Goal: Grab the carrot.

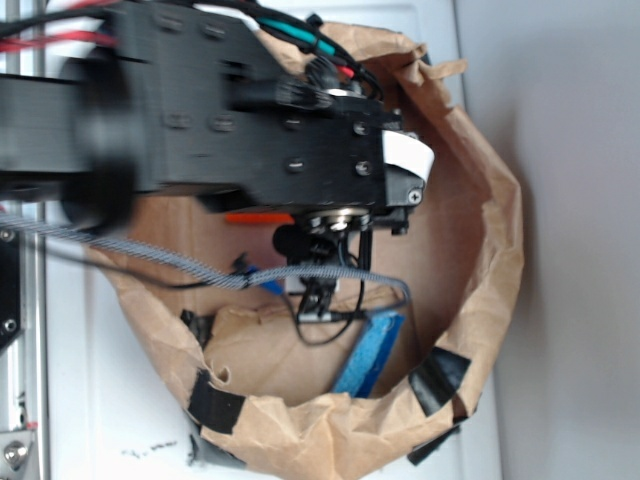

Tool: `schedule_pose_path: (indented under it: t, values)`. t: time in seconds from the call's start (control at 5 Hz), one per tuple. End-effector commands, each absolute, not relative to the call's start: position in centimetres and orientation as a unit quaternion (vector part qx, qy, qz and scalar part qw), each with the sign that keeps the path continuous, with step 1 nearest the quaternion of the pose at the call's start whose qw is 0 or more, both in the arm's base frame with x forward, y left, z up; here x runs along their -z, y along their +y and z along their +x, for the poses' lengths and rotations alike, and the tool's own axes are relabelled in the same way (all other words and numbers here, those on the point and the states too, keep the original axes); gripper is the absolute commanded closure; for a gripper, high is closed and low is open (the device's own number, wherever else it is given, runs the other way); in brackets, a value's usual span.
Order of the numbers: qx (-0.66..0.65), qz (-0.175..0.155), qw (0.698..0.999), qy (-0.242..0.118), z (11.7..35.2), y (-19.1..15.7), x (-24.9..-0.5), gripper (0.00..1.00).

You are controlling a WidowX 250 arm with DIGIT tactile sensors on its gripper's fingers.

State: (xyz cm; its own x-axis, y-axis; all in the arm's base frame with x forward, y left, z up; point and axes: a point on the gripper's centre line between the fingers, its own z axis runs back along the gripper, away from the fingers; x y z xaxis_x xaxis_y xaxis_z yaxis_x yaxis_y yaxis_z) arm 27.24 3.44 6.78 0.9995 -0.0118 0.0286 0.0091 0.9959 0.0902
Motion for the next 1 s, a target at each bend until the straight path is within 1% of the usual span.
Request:
schedule_pose_path:
  t: [0.0, 0.2, 0.4, 0.6, 0.8]
  values:
    - [-0.033, 0.033, 0.998, -0.032, 30.1, 4.9, -4.2, 0.0]
    - [-0.036, 0.03, 0.998, -0.047, 30.5, 4.7, -4.4, 1.0]
    - [-0.045, 0.035, 0.996, -0.068, 30.9, 4.8, -5.4, 1.0]
    - [-0.036, 0.04, 0.995, -0.081, 30.4, 4.7, -7.1, 1.0]
    - [-0.009, 0.03, 0.994, -0.106, 28.0, 4.6, -11.8, 1.0]
